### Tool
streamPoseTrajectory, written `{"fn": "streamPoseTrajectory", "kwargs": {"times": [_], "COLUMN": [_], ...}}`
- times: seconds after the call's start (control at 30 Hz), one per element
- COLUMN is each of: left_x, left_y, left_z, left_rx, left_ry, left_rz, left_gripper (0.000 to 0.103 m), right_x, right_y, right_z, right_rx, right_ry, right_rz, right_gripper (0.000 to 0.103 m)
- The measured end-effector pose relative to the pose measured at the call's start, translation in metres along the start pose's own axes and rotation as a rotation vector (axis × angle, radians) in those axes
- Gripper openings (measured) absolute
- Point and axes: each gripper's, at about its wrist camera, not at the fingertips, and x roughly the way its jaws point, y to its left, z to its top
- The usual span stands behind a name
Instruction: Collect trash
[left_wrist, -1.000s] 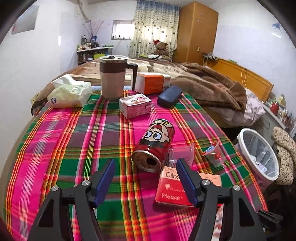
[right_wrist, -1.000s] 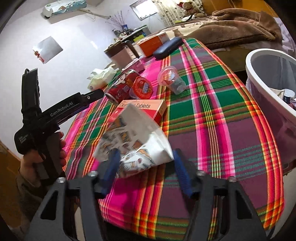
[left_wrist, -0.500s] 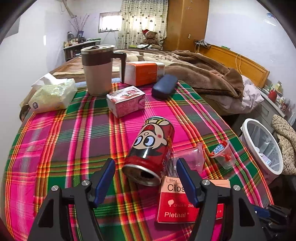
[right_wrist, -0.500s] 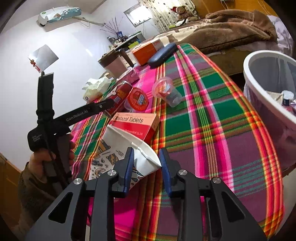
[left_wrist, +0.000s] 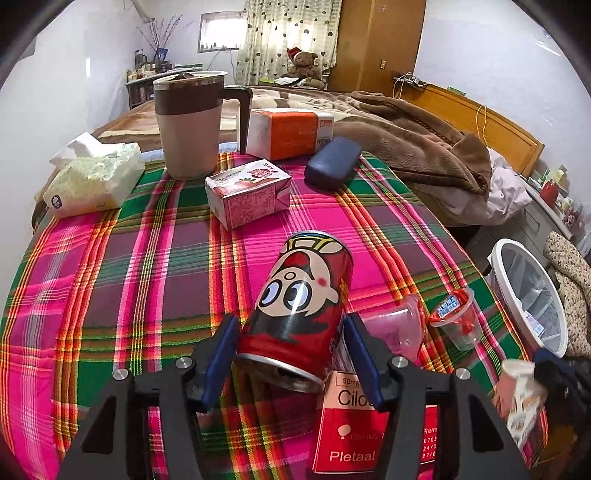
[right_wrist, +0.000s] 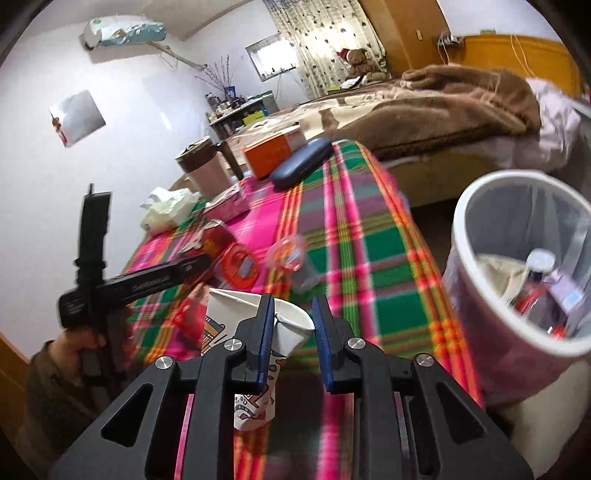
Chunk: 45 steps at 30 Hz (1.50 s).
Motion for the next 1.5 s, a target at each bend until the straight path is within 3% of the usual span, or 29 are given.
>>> {"fn": "streamPoseTrajectory", "kwargs": {"times": [0.23, 0.33, 0.4, 0.47, 0.5, 0.8, 0.9, 0.97, 1.13, 1.5], "left_x": [-0.012, -0.018, -0.02, -0.022, -0.022, -0.021, -0.019, -0.015, -0.008, -0.028], "left_y": [0.004, 0.004, 0.004, 0.003, 0.003, 0.0, -0.003, -0.002, -0.001, -0.008], "left_z": [-0.011, -0.017, -0.02, -0.022, -0.024, -0.023, -0.022, -0.021, -0.018, -0.022], "left_rx": [-0.023, -0.03, -0.03, -0.034, -0.034, -0.03, -0.024, -0.039, -0.059, -0.06], "left_ry": [-0.007, -0.009, -0.012, -0.014, -0.015, -0.015, -0.021, -0.007, 0.008, -0.054], "left_rz": [0.017, 0.02, 0.024, 0.028, 0.029, 0.03, 0.035, 0.03, 0.027, 0.06], "left_gripper": [0.058, 0.058, 0.058, 0.058, 0.058, 0.058, 0.058, 0.058, 0.056, 0.056], "right_x": [0.015, 0.019, 0.02, 0.018, 0.015, 0.012, 0.015, 0.015, 0.011, -0.001], "right_y": [-0.003, -0.003, -0.003, -0.004, -0.004, -0.005, 0.002, 0.003, 0.001, -0.005], "right_z": [0.01, 0.01, 0.007, 0.001, -0.002, -0.026, -0.032, -0.031, -0.029, -0.024], "right_rx": [-0.055, -0.045, -0.029, -0.002, 0.008, 0.102, 0.08, 0.077, 0.074, 0.058], "right_ry": [0.037, 0.063, 0.08, 0.091, 0.093, 0.129, 0.12, 0.127, 0.106, 0.056], "right_rz": [-0.017, 0.016, 0.033, 0.047, 0.056, 0.046, 0.036, 0.037, 0.046, 0.041], "right_gripper": [0.022, 0.023, 0.031, 0.062, 0.071, 0.074, 0.072, 0.042, 0.02, 0.02]}}
